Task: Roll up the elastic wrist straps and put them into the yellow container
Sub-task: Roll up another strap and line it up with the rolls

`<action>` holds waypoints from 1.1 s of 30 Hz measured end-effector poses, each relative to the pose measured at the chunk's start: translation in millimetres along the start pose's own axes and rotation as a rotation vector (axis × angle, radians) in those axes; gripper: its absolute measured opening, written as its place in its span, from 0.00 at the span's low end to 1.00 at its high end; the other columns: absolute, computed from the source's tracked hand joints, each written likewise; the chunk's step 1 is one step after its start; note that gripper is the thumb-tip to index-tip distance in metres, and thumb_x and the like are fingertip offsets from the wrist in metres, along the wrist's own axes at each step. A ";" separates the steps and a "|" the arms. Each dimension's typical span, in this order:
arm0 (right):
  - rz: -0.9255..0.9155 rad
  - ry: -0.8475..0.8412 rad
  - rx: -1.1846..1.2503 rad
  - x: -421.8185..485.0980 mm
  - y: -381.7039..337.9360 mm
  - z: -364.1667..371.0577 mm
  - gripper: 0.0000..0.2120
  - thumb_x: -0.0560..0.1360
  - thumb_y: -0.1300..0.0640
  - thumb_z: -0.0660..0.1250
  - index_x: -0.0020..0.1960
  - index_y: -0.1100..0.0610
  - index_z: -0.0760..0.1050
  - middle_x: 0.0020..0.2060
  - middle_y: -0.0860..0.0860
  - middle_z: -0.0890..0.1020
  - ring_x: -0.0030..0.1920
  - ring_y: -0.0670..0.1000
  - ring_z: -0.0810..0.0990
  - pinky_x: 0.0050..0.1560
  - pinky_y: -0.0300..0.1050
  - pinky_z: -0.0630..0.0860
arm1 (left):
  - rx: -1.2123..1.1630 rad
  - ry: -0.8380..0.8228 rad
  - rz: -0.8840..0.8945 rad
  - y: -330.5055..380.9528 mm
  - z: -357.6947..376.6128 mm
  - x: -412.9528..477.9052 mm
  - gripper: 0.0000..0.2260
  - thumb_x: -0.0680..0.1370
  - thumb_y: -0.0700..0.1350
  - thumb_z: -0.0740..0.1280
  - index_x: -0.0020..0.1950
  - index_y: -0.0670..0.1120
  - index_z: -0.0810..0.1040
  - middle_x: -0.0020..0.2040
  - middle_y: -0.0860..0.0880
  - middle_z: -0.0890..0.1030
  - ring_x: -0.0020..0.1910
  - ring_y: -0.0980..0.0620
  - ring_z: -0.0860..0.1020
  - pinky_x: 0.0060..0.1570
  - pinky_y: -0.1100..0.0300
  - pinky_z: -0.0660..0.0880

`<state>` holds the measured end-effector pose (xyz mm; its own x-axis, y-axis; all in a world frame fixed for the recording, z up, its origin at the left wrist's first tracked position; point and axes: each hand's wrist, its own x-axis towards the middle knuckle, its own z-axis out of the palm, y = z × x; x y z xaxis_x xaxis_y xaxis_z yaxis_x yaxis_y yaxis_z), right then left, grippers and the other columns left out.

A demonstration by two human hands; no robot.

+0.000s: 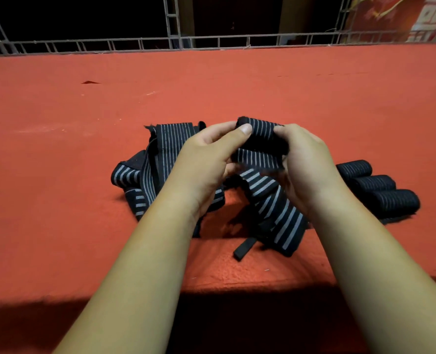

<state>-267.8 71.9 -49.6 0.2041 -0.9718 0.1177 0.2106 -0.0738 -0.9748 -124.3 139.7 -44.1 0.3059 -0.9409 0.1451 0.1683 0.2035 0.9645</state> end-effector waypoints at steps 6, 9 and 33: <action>-0.048 0.048 0.034 -0.5 -7.3 -31.2 0.17 0.77 0.66 0.59 0.52 0.57 0.86 0.42 0.54 0.83 0.41 0.54 0.83 0.41 0.52 0.82 | 0.001 0.015 -0.042 -14.3 28.0 6.4 0.08 0.83 0.42 0.73 0.61 0.42 0.84 0.57 0.40 0.88 0.53 0.44 0.89 0.51 0.54 0.85; -0.046 0.030 0.032 -0.4 -7.5 -48.3 0.21 0.74 0.67 0.58 0.51 0.53 0.88 0.42 0.56 0.81 0.43 0.57 0.80 0.46 0.57 0.81 | 0.020 -0.001 -0.047 -21.9 39.6 9.4 0.10 0.80 0.37 0.75 0.61 0.44 0.84 0.59 0.42 0.87 0.55 0.46 0.89 0.56 0.52 0.85; -0.117 0.280 -0.432 43.6 -12.3 -179.3 0.17 0.82 0.56 0.74 0.70 0.51 0.81 0.55 0.46 0.85 0.46 0.41 0.84 0.37 0.27 0.76 | 0.411 -0.204 -0.087 -65.5 173.2 80.8 0.21 0.70 0.40 0.78 0.61 0.43 0.77 0.58 0.39 0.84 0.53 0.43 0.88 0.57 0.42 0.86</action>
<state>-432.9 -9.7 -66.5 -0.0727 -0.9698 0.2329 -0.2086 -0.2136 -0.9544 -272.9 3.4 -57.4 0.1098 -0.9921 0.0610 -0.2129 0.0365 0.9764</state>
